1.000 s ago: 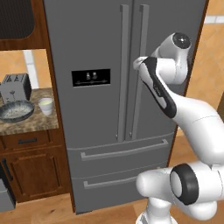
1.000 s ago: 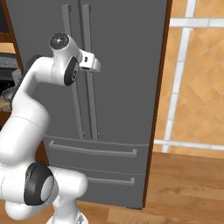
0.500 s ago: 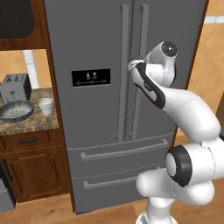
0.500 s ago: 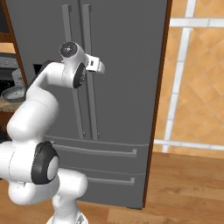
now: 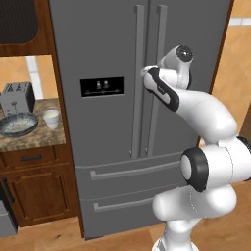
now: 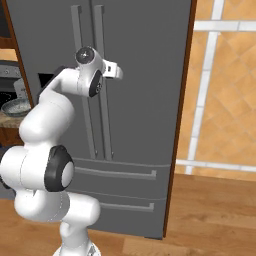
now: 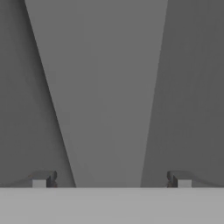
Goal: Grab a lemon wedge from the fridge and one ice cube from the ice bowl, and put them in the glass of lemonade.
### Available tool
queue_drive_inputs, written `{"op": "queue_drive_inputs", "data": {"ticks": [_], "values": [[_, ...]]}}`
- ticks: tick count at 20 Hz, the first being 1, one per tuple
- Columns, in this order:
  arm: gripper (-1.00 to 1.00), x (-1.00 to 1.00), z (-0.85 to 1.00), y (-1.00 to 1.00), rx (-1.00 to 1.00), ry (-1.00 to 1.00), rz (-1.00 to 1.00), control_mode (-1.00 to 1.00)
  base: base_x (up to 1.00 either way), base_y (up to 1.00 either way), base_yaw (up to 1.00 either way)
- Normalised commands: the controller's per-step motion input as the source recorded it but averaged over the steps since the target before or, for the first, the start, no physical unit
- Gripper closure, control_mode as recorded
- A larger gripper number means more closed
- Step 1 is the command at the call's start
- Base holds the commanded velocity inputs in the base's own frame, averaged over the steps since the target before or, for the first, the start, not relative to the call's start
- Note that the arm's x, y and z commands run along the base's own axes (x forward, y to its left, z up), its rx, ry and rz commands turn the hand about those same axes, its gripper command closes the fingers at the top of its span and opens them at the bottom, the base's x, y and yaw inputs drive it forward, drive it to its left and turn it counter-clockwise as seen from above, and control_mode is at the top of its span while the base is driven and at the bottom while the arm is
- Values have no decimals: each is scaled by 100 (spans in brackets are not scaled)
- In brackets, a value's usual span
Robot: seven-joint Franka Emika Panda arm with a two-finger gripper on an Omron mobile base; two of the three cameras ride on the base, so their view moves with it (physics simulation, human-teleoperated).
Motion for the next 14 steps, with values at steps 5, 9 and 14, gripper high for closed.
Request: {"op": "queue_drive_inputs", "data": {"ticks": [5, 9, 14], "values": [[-100, 33, -4, 1, 0, 0, 0, -100, 0, 0, 0], [100, 28, 0, 10, 0, 5, 0, -100, 0, 0, 0], [100, 5, 0, 4, 0, 3, 0, -100, 0, 0, 0]]}}
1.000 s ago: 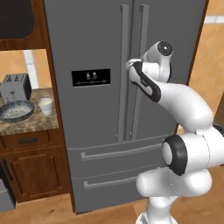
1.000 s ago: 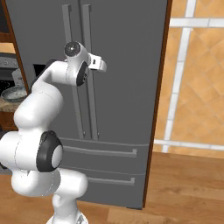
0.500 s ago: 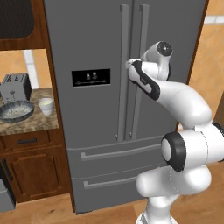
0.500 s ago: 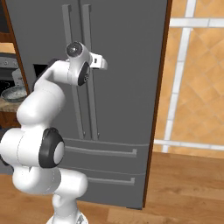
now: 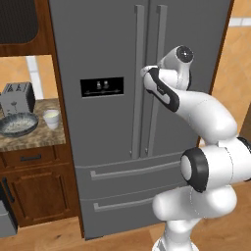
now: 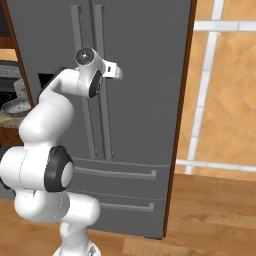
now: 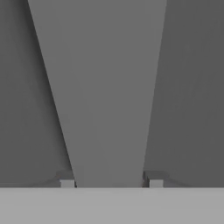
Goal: Grab a lemon wedge from the fridge and one ice cube from the ice bowl, and put them in the glass of lemonade.
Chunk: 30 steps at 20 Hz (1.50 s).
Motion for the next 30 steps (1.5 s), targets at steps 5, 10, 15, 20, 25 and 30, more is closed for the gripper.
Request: {"op": "queue_drive_inputs", "data": {"ticks": [5, 10, 15, 20, 25, 30], "values": [[100, 4, 0, -8, -1, 0, 0, -100, 0, 0, 0], [100, -24, 8, -75, -1, 0, -3, -100, 0, 0, 0], [100, -76, 3, -97, 1, -1, -10, -100, 0, 0, 0], [100, -100, 0, -100, 7, -2, -11, -100, 0, 0, 0], [100, -100, 0, -100, 10, -1, -12, -100, 0, 0, 0], [100, -98, 0, -100, 12, 0, -22, -100, 0, 0, 0]]}}
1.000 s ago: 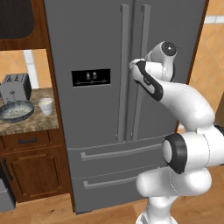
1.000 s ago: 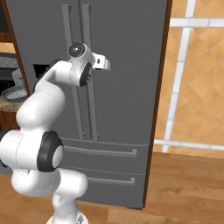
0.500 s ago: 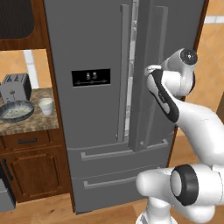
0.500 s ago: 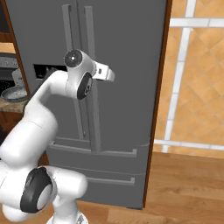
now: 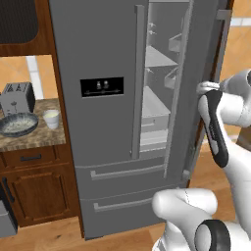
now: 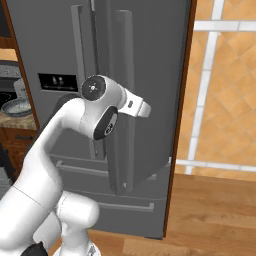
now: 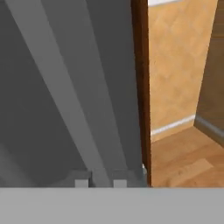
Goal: Grab a lemon wedge from the fridge and one ice cube from the ice bowl, and put them in the glass of lemonade.
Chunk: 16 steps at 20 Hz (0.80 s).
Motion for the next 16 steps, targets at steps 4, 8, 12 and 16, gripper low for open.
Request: {"op": "queue_drive_inputs", "data": {"ticks": [4, 8, 12, 16], "values": [[100, -71, 0, -81, 8, 0, -28, -100, 0, 0, 0], [-100, -44, 7, -37, 0, 5, -35, -100, 0, 0, 0], [-100, -89, 71, -14, 0, -5, -2, -100, 0, 0, 0], [-100, -97, 80, 21, -1, -6, 5, -100, 0, 0, 0]]}}
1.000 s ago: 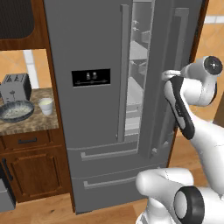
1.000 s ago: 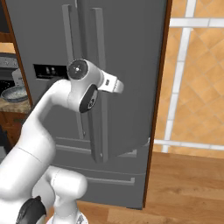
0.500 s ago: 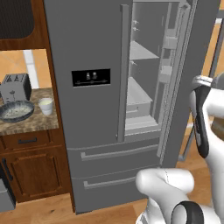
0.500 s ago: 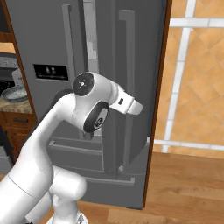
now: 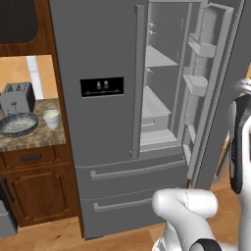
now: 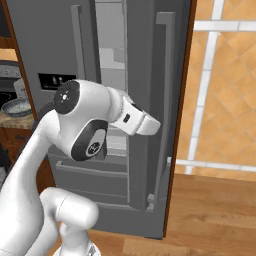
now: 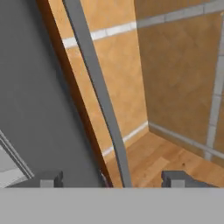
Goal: Grab a lemon wedge from the fridge and one ice cube from the ice bowl, and put them in the glass of lemonade.
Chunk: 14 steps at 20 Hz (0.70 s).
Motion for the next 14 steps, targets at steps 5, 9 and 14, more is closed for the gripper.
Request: {"op": "queue_drive_inputs", "data": {"ticks": [5, 9, 14], "values": [[-100, -30, 59, 92, -18, 1, 8, -100, 0, 0, 0], [-100, 9, 24, 95, -27, 19, 1, -100, 0, 0, 0], [-100, 62, -8, 85, -33, 32, 0, -100, 0, 0, 0]]}}
